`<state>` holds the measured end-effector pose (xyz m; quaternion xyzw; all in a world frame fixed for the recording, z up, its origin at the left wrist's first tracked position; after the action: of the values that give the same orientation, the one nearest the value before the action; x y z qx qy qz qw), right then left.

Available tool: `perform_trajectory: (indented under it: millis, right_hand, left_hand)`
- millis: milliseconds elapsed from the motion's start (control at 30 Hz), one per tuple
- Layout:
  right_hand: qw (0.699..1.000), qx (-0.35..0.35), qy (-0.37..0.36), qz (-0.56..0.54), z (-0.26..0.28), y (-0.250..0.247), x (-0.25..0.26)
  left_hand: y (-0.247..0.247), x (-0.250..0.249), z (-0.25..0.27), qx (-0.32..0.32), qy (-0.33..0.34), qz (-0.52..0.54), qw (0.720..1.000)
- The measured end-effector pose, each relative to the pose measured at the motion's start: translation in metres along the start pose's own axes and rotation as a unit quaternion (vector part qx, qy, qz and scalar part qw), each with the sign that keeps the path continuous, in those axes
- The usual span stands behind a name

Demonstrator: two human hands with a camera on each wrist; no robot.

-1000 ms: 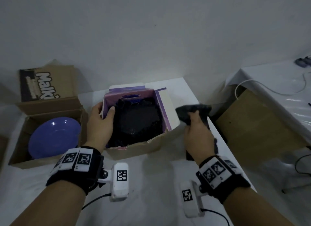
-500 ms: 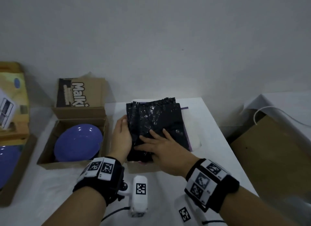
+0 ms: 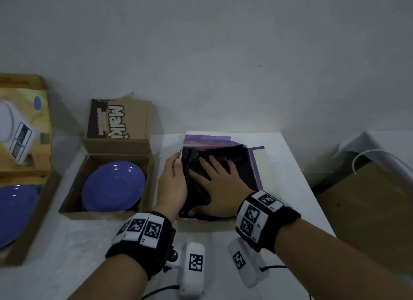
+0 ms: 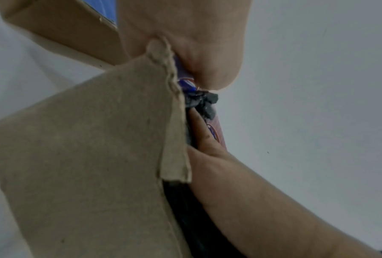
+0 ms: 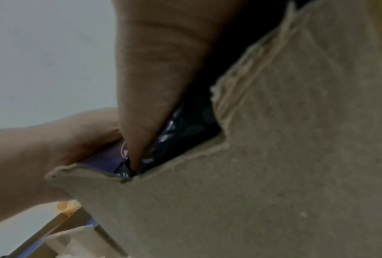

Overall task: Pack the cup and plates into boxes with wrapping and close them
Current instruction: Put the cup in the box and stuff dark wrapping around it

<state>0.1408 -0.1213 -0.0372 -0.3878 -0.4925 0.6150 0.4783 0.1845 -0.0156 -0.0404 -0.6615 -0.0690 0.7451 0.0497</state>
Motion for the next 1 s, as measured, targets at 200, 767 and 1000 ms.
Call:
perform_trajectory:
  millis: [200, 767, 1000]
  right_hand:
    - [0.999, -0.037, 0.009, 0.008, -0.009, -0.013, 0.004]
    - [0.761, -0.122, 0.37, -0.519, 0.086, 0.014, -0.142]
    - [0.752, -0.167, 0.372, -0.518, 0.088, 0.009, -0.143]
  left_hand:
    - [-0.001, -0.006, 0.001, -0.009, 0.022, -0.051, 0.998]
    - [0.112, -0.018, 0.047, 0.288, 0.082, -0.501, 0.812]
    - [0.119, -0.016, 0.054, 0.235, 0.106, -0.57, 0.78]
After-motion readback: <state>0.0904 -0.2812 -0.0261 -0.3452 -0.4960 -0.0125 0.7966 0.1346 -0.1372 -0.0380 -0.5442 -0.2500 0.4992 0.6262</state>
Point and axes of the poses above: each hand's wrist, its own z-axis away from the middle knuckle, its own y-axis out of the palm, x = y × z, the point moved 10 cm from there along -z, towards the middle knuckle, and after that the axes turned 4 degrees about -x, right-handed, at the moved point
